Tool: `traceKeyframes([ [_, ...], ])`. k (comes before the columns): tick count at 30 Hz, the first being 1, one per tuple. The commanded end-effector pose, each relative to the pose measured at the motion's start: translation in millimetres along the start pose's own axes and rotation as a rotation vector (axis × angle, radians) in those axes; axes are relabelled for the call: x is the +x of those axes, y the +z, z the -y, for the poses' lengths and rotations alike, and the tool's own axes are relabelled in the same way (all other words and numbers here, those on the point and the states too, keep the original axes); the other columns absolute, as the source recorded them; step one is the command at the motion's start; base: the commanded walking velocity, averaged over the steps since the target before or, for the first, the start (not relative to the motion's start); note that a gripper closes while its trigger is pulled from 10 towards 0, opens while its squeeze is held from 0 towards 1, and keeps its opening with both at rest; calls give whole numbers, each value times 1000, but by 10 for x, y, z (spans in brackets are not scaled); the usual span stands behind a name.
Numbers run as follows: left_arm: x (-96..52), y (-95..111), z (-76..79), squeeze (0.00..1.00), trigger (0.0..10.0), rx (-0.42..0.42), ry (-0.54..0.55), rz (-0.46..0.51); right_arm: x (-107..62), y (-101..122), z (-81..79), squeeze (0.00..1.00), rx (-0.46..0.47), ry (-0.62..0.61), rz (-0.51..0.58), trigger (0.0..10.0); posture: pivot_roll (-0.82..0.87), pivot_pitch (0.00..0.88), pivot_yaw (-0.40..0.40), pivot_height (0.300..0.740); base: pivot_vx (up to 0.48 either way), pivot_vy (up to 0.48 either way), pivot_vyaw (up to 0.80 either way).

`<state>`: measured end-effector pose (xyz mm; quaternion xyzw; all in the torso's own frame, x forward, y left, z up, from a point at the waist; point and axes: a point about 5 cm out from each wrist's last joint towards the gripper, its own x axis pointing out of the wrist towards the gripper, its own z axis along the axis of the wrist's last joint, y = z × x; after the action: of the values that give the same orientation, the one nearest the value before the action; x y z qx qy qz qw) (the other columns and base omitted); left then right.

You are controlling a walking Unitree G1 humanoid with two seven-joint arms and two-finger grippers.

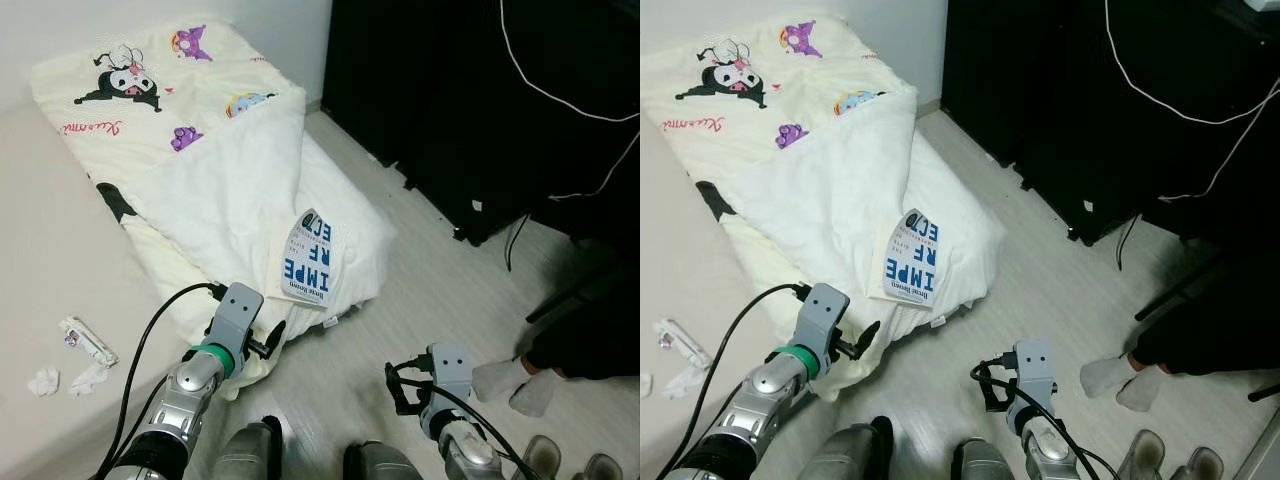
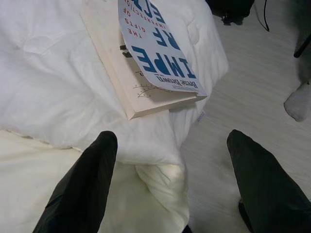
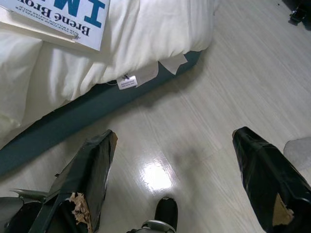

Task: Clean up the room

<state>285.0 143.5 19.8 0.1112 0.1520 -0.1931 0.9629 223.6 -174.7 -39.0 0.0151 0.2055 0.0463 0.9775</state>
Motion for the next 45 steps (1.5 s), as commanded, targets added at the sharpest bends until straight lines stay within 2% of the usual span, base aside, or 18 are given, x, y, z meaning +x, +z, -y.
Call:
traceKeyframes([
  [1,-25,-90,43,0,10000,-5,-16,-41,-63,-104,34,0,2,-12,-42,10000,29,115,24,724,0,0,0],
  [15,-25,-89,47,0,10000,2,-18,-40,-63,-108,32,0,4,-12,-46,10000,29,116,23,724,0,0,0],
  [31,-29,-106,56,0,10000,5,-17,-43,-70,-118,33,0,3,-12,-50,10000,29,116,23,724,0,-413,0],
  [45,-18,-100,45,0,10000,1,-20,-47,-63,-115,25,0,1,-12,-51,10000,29,114,28,724,0,0,0],
])
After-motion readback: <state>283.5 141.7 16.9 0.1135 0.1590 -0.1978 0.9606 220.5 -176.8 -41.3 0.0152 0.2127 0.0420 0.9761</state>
